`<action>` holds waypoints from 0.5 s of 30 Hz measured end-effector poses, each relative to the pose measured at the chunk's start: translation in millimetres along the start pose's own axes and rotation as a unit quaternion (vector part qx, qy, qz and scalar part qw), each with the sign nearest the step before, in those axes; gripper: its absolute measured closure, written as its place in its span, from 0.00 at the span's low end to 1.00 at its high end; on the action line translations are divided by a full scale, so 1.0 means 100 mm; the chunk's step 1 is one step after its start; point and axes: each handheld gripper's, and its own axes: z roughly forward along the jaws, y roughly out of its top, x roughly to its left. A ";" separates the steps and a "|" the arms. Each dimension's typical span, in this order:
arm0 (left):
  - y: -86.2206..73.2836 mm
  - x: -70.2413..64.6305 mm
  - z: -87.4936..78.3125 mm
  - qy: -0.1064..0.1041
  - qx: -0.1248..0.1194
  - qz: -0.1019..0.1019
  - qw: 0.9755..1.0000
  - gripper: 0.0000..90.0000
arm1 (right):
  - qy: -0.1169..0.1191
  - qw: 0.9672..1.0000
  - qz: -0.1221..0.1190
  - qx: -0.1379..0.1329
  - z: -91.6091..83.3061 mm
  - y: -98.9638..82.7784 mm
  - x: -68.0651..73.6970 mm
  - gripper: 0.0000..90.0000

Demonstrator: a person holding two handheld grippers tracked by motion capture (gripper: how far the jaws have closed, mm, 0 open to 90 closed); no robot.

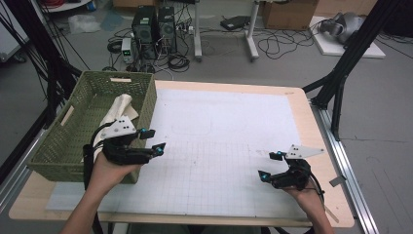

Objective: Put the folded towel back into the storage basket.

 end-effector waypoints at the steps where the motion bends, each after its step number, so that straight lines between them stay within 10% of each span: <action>1: 0.00 -0.02 0.02 0.000 -0.003 -0.001 1.000 0.45 | 0.000 1.000 0.000 0.000 0.00 0.00 0.00 0.14; 15: -0.05 -0.19 0.24 -0.014 -0.002 0.005 1.000 0.44 | 0.001 1.000 -0.001 0.003 0.00 0.00 0.01 0.14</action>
